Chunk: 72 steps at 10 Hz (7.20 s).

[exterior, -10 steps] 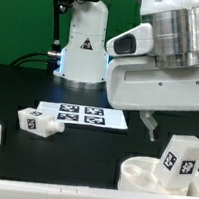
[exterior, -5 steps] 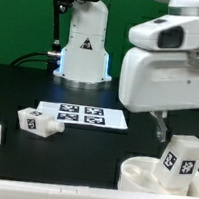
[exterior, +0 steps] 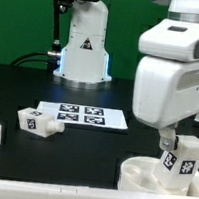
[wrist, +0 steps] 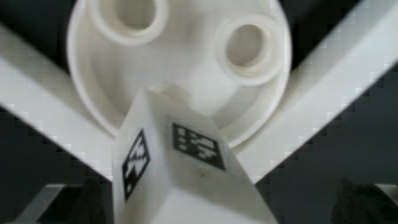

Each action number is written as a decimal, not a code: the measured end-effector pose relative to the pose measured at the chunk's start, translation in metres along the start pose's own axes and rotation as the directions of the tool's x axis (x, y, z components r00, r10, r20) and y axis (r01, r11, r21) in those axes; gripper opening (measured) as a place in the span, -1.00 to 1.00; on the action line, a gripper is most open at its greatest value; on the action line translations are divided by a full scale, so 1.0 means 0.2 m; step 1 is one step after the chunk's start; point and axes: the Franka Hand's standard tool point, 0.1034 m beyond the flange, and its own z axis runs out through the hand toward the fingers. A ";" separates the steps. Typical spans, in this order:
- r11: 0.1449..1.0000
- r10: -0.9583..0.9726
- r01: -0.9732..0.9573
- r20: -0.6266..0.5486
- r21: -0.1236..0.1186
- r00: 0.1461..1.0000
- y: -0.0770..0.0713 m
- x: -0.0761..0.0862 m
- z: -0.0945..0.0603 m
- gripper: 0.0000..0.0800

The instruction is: Assemble stool

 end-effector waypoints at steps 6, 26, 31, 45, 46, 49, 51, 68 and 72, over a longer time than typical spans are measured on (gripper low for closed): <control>0.839 -0.541 0.544 0.077 -0.022 0.838 0.03 0.03 0.05 0.62; 0.559 0.829 -0.828 -0.018 0.044 0.558 0.06 0.03 0.07 -0.16; -0.137 0.990 -0.988 -0.005 0.071 -0.138 0.05 0.00 0.09 -0.16; 0.734 0.678 -0.677 -0.009 0.049 0.735 0.03 -0.01 -0.01 0.62; 0.848 0.530 -0.529 -0.011 0.034 0.848 0.02 0.01 -0.01 0.62; 0.958 0.285 -0.285 -0.009 0.018 0.959 0.01 0.01 -0.01 0.62; 0.996 0.085 -0.085 -0.005 0.006 0.996 0.02 0.00 -0.01 0.62; 0.615 -0.784 0.789 0.112 0.005 0.611 0.09 -0.05 0.07 -0.17; 0.965 -0.258 0.263 0.129 -0.022 0.957 0.07 -0.08 0.07 -0.17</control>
Offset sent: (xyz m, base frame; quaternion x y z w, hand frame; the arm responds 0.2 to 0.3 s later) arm 0.0000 0.0000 0.0000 0.0000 0.0000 -0.1938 0.9810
